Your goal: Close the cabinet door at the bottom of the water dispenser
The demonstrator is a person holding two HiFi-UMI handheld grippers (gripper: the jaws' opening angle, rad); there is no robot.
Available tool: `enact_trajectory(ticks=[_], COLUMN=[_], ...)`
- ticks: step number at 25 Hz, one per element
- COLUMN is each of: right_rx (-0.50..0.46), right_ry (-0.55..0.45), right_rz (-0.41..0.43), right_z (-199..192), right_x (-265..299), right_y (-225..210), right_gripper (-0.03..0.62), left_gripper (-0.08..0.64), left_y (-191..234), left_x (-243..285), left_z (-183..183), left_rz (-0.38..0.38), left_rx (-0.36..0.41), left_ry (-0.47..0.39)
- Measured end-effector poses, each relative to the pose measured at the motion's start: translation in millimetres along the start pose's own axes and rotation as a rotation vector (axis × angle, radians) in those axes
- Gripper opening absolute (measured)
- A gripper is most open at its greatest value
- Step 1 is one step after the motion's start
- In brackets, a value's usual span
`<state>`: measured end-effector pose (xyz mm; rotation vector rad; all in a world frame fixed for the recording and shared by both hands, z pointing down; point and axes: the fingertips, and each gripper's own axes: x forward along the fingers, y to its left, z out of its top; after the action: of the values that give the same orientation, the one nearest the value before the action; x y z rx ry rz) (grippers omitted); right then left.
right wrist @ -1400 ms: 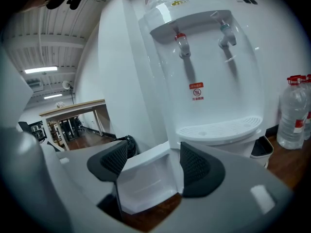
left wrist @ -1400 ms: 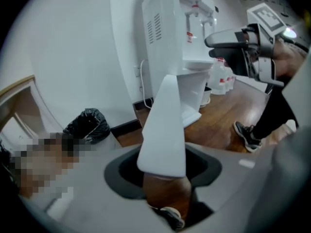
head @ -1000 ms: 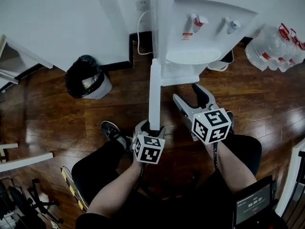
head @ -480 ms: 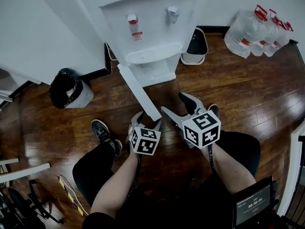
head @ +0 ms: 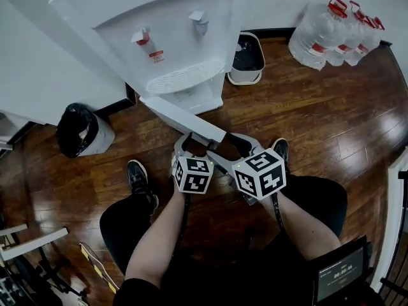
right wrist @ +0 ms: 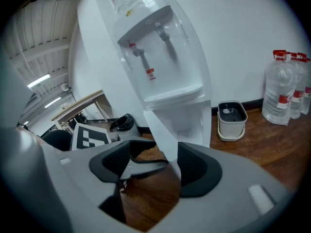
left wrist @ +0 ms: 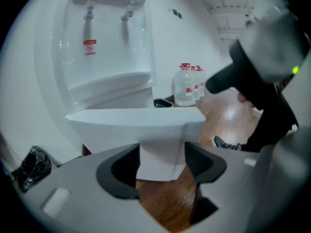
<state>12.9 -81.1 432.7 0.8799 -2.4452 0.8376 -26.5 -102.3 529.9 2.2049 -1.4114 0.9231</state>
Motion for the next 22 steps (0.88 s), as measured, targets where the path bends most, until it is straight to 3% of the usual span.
enact_trajectory(ticks=[2,4,6,8,11,15,19,22], right_rx=[0.012,0.006,-0.005,-0.046,-0.095,0.035,0.039,0.049], right_ry=[0.027,0.073,0.109,0.123,0.147,0.186,0.188,0.151], right_rz=[-0.037,-0.056,-0.076,-0.134,-0.228,-0.248,-0.3,-0.352], right_z=[-6,-16,-24,-22,-16,-21,-15,-1], right_x=[6,16,26,33,41,57,78,87], right_y=[-14,-23,-30,-44,-69,-92,-111,-127], right_gripper=[0.299,0.299,0.299,0.301,0.302,0.322,0.339,0.339], left_gripper=[0.349,0.373,0.371,0.31,0.31,0.31,0.288,0.293], left_y=[10,12,14,25,50,71,67,63], left_x=[6,11,15,20,27,28,41,47], left_z=[1,3,6,11,15,29,31,29], left_rz=[-0.025,-0.058,-0.069,-0.061,-0.046,-0.029,-0.016,-0.03], left_rx=[-0.065,-0.078,-0.047,-0.037,-0.105,-0.262,-0.255,-0.314], left_ry=[0.009,0.025,0.034,0.034,0.029,0.034,0.027,0.018])
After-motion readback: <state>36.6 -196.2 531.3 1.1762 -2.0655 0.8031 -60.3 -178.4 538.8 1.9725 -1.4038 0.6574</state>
